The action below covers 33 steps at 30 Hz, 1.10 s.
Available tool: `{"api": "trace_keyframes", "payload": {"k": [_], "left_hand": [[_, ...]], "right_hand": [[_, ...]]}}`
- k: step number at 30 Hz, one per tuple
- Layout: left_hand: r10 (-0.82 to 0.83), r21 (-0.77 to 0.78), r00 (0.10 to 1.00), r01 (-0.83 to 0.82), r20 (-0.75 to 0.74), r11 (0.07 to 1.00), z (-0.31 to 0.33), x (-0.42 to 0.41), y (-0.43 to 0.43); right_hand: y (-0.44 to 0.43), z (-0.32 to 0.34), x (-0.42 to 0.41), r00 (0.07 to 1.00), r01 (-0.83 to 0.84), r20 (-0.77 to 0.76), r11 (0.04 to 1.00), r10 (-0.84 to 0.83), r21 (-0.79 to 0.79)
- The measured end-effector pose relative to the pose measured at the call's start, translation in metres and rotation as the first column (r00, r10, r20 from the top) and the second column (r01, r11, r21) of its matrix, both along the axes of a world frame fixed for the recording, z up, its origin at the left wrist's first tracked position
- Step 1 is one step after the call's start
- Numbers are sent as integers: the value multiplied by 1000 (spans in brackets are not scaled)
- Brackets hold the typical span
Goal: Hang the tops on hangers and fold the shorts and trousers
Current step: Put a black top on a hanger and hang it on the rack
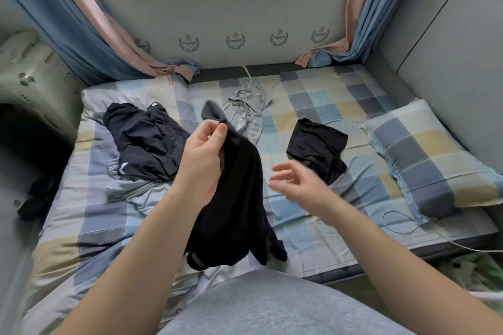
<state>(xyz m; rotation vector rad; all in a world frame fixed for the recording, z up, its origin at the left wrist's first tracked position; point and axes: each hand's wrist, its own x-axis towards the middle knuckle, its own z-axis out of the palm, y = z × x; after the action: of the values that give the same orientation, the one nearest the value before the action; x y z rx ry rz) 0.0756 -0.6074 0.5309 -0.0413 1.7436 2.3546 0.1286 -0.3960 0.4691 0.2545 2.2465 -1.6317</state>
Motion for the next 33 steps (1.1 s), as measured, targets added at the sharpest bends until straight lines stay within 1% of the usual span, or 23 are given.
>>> {"api": "trace_keyframes", "payload": {"k": [2, 3, 4, 5, 7, 9, 10, 12, 13, 15, 17, 19, 21, 22, 24, 25, 26, 28, 29, 31, 33], "left_hand": [[-19, 72, 1000, 20, -13, 997, 6, -1, 0], [-28, 101, 999, 30, -17, 994, 8, -1, 0], [-36, 119, 999, 38, -22, 992, 10, -2, 0], [-45, 126, 999, 48, -27, 991, 10, -2, 0], [-51, 114, 998, 55, -33, 992, 8, -5, -2], [-28, 90, 1000, 29, -14, 996, 2, -8, -7], [-3, 73, 1000, 2, 8, 997, -3, -10, -11], [41, 26, 997, -42, 67, 999, -13, -15, -20], [49, -10, 993, -48, 103, 999, -19, -17, -24], [32, -128, 982, -8, 185, 992, -30, -19, -28], [-34, -279, 958, 117, 286, 953, -42, -16, -26], [-108, -371, 921, 255, 374, 893, -55, -8, -21], [-178, -390, 872, 375, 455, 841, -65, 3, -13], [-211, -391, 833, 444, 511, 806, -68, 7, -10], [-283, -341, 721, 587, 633, 734, -74, 15, -6], [-320, -279, 665, 632, 675, 723, -78, 16, -4], [-345, -204, 625, 639, 700, 742, -82, 16, -3], [-354, -76, 596, 575, 721, 814, -86, 14, 2], [-347, -44, 601, 539, 720, 841, -87, 12, 5], [-327, -17, 641, 469, 694, 883, -90, 8, 13], [-247, -13, 696, 345, 674, 939, -91, 6, 22]], "right_hand": [[-16, -14, 5, 988, -127, 89, 992, 127, -14], [-24, -20, 7, 981, -162, 103, 986, 165, -42], [-31, -27, 7, 977, -179, 104, 982, 186, -65], [-37, -34, 6, 979, -174, 103, 983, 178, -50], [-41, -43, 1, 992, -119, 45, 987, 114, 109], [-32, -49, -8, 999, -32, -25, 951, 42, 307], [-24, -49, -12, 999, 10, -32, 929, 2, 369], [-7, -45, -20, 997, 73, -16, 912, -72, 403], [0, -41, -24, 993, 105, 5, 923, -115, 371], [10, -27, -30, 971, 204, 68, 946, -228, 252], [12, -12, -38, 938, 322, 105, 942, -331, 94], [8, 6, -44, 916, 388, 129, 921, -380, -42], [2, 19, -49, 902, 424, 158, 892, -401, -158], [-2, 24, -49, 895, 440, 173, 873, -410, -210], [-9, 33, -47, 891, 453, 175, 843, -419, -289], [-12, 35, -45, 903, 430, 157, 845, -401, -317], [-15, 38, -41, 920, 392, 137, 854, -367, -341], [-20, 43, -30, 950, 311, 115, 863, -289, -398], [-22, 44, -25, 960, 280, 116, 859, -256, -429], [-23, 46, -14, 971, 239, 129, 848, -202, -473], [-19, 44, -5, 976, 213, 140, 850, -165, -482]]}}
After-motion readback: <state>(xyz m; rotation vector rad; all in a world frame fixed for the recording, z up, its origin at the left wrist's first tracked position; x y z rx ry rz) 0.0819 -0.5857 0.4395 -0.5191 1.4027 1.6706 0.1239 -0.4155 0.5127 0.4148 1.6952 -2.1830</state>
